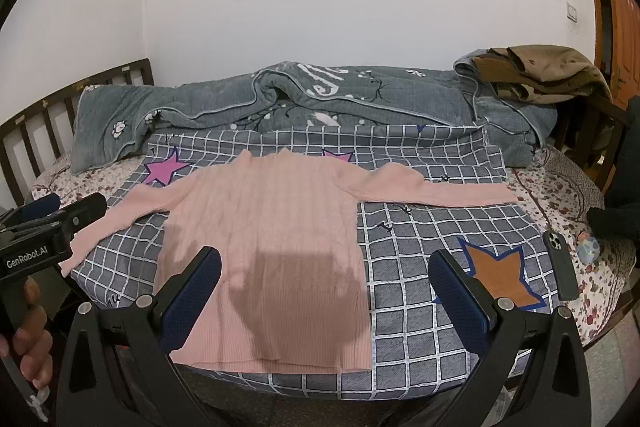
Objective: Fold small clothes
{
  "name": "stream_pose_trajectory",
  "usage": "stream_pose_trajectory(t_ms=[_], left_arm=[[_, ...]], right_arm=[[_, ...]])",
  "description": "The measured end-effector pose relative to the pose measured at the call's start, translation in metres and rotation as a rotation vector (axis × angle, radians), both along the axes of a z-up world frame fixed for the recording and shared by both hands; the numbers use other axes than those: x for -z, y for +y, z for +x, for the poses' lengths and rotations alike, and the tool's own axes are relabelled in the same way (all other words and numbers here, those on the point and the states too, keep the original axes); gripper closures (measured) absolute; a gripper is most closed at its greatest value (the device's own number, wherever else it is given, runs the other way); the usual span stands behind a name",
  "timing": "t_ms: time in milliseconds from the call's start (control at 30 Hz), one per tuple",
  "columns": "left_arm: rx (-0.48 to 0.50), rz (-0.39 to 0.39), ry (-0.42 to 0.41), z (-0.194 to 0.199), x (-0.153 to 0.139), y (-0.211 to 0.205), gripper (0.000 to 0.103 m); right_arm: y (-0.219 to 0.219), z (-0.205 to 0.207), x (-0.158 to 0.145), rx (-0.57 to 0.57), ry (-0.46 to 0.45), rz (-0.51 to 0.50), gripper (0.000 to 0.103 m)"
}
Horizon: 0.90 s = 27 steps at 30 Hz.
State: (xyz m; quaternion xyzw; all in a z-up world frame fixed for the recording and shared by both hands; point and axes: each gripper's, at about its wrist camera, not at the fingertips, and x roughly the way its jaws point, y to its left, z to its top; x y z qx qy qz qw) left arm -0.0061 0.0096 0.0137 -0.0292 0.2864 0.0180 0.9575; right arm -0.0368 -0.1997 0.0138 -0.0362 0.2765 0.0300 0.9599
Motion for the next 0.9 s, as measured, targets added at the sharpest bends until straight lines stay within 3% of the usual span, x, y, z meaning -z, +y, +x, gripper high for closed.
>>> stream_pose_trajectory(t_ms=[100,400,700,900], left_arm=[[-0.008,0.023,-0.004,0.002,0.002,-0.001,0.0],[-0.011,-0.01,-0.002,0.012,0.013,0.01,0.0],[-0.047,-0.042,0.051,0.043,0.052,0.035,0.0],[-0.093,-0.063,0.104,0.067,0.087,0.063,0.0]], right_arm=[[0.002,-0.001,0.001,-0.003,-0.008,-0.004,0.001],[0.005,0.009,0.006,-0.018,-0.006,-0.005,0.001],[0.019,0.031,0.023,-0.04,-0.003,-0.043,0.002],[0.028,0.059,0.048,-0.033,0.051,-0.039,0.002]])
